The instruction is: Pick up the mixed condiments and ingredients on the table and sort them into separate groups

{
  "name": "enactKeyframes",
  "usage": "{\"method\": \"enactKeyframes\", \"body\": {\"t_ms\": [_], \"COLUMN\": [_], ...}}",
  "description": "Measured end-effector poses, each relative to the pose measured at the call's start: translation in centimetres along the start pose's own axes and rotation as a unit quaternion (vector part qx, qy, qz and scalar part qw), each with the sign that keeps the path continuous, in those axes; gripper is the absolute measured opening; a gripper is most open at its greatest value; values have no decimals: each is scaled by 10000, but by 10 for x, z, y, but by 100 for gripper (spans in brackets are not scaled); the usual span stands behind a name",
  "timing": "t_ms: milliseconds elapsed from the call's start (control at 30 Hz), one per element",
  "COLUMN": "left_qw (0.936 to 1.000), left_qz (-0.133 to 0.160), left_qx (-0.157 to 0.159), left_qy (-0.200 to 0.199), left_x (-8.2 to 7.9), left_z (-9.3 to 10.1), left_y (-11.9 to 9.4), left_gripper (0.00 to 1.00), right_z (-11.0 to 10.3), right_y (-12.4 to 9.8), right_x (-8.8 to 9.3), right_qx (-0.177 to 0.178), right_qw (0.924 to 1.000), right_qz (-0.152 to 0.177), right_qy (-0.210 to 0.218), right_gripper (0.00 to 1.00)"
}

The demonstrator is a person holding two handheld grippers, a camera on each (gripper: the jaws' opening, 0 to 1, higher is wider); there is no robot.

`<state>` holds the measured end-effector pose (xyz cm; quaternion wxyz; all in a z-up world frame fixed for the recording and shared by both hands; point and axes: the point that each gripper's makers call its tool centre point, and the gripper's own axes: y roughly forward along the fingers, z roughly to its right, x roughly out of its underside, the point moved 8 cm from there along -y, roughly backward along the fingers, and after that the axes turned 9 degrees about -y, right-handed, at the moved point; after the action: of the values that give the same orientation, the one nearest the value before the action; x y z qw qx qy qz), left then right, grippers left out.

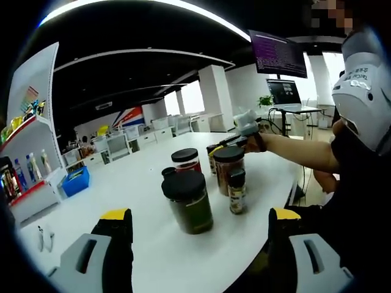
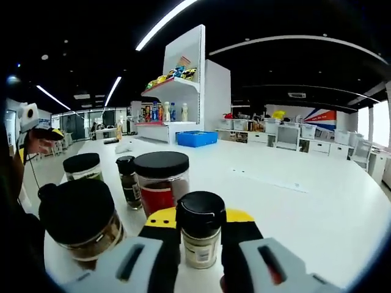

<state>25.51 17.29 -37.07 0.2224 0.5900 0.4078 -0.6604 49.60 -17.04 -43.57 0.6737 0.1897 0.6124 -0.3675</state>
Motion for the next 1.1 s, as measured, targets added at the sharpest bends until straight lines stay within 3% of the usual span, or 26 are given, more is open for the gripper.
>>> {"method": "enactKeyframes", "body": {"t_ms": [367, 667, 1100], "left_qw": [10000, 10000, 10000], "left_qz": [10, 14, 11], "left_qx": [-5, -8, 6], "left_qy": [-4, -5, 27], "left_x": [-1, -1, -4], "left_z": [0, -1, 0], "left_y": [-2, -1, 0], "left_gripper": [91, 91, 91], "right_z": [-1, 6, 23], "right_y": [2, 0, -18], "right_x": [-1, -1, -30], "right_qx": [55, 158, 442], "right_qw": [9998, 9998, 9978], "right_qz": [106, 129, 481], "right_qy": [-134, 26, 144], "right_gripper": [23, 22, 22]}}
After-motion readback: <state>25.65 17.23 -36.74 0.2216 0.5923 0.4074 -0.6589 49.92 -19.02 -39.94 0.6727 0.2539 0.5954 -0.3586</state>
